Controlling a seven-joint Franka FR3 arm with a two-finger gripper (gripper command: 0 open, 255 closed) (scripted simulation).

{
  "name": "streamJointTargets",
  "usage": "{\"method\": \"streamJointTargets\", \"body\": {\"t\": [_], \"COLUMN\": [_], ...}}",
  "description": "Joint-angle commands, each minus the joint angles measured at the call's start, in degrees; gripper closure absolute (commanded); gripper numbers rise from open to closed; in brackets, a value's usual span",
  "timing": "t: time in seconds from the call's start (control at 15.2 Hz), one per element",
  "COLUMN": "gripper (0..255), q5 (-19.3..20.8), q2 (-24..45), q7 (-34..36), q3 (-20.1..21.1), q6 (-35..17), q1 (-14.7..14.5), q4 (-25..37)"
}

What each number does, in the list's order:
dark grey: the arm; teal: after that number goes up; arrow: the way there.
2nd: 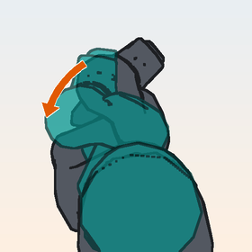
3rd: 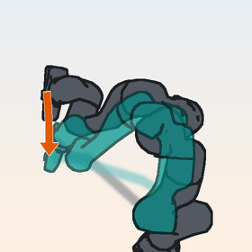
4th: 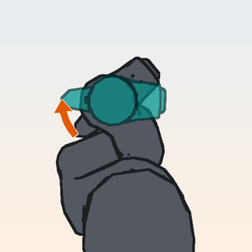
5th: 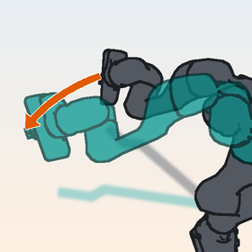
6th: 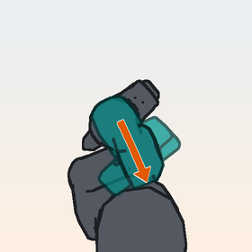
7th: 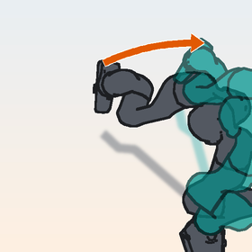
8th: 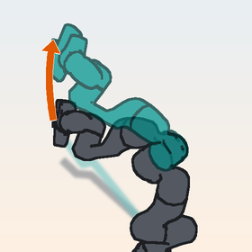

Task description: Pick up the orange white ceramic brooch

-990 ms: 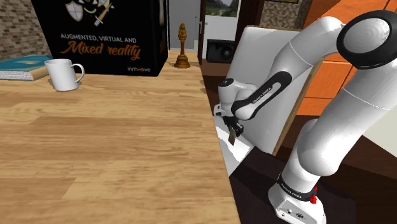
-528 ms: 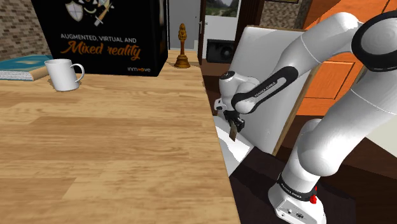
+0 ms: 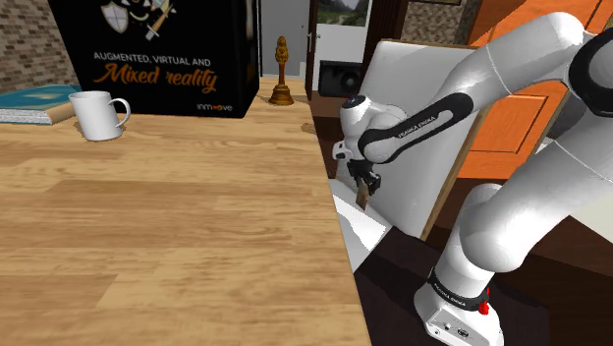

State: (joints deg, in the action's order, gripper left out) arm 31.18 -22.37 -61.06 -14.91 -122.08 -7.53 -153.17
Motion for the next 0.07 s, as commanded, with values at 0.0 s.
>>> {"method": "streamJointTargets", "body": {"t": [0.0], "gripper": [255], "q5": [-0.11], "q2": [-0.36], "q7": [-0.29], "q3": [0.00], "q6": [0.57], "q1": [0.02], "q4": [0.23]}}
